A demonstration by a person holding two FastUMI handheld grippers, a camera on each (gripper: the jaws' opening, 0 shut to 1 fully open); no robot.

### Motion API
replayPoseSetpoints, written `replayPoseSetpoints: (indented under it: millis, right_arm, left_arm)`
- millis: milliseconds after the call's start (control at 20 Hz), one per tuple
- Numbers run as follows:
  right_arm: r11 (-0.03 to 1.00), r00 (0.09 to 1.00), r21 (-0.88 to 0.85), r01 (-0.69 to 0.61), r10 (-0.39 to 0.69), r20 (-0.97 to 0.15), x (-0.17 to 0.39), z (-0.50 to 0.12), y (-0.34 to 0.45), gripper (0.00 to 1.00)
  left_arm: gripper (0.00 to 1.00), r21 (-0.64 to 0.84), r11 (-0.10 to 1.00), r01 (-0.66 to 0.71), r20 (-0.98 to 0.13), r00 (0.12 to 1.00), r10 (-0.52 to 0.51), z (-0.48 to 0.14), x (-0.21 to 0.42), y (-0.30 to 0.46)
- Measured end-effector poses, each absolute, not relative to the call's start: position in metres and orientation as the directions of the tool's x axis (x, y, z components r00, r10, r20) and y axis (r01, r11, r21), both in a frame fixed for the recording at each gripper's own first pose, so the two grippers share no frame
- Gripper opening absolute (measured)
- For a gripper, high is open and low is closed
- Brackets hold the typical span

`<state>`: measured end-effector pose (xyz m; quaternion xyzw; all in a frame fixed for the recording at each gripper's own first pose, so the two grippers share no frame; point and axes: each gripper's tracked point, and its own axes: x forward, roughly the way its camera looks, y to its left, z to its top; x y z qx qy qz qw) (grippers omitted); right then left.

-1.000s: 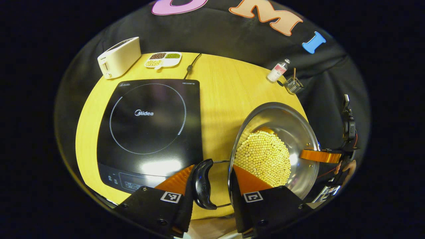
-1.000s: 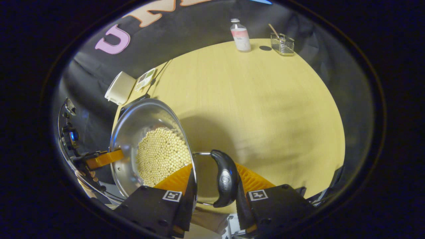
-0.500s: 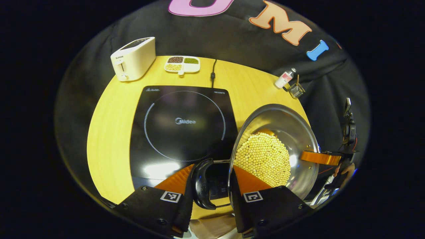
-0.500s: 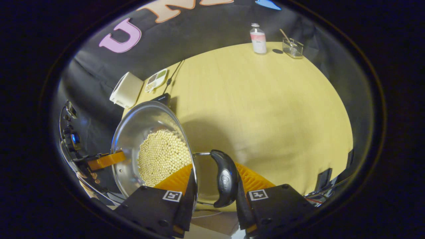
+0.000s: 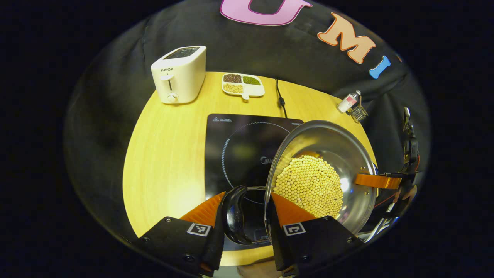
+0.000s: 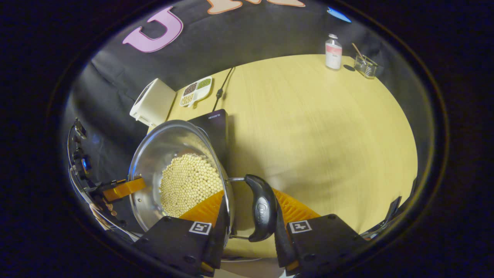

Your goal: First push the handle of the pot to place it horizontally, then grasp the pot with both hands and set it on the induction cooktop.

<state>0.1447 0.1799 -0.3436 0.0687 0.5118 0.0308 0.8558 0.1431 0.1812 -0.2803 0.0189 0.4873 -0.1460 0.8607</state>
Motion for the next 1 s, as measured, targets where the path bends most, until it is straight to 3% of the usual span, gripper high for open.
replayPoseSetpoints:
  millis: [100,150,800,850,1000]
  right_arm:
    - [0.989,0.478,0.143,0.025,0.114,-0.871,0.157,-0.347,0.189,0.58]
    - [0.989,0.482,0.143,0.028,0.112,-0.869,0.162,-0.349,0.193,0.52]
    - [0.985,0.497,0.162,0.064,0.109,-0.861,0.202,-0.374,0.218,0.52]
    - [0.985,0.498,0.162,0.066,0.108,-0.861,0.204,-0.375,0.219,0.58]
    - [0.985,0.5,0.162,0.061,0.111,-0.859,0.207,-0.374,0.22,0.58]
  left_arm:
    - [0.53,-0.096,0.957,0.274,-0.838,0.496,-0.227,-0.282,0.157,0.191]
    - [0.54,-0.092,0.957,0.274,-0.836,0.501,-0.224,-0.283,0.163,0.194]
    - [0.54,-0.006,0.949,0.316,-0.819,0.543,-0.186,-0.293,0.212,0.217]
    - [0.54,-0.005,0.948,0.317,-0.815,0.548,-0.187,-0.293,0.213,0.216]
    - [0.55,0.01,0.947,0.321,-0.813,0.555,-0.179,-0.293,0.217,0.218]
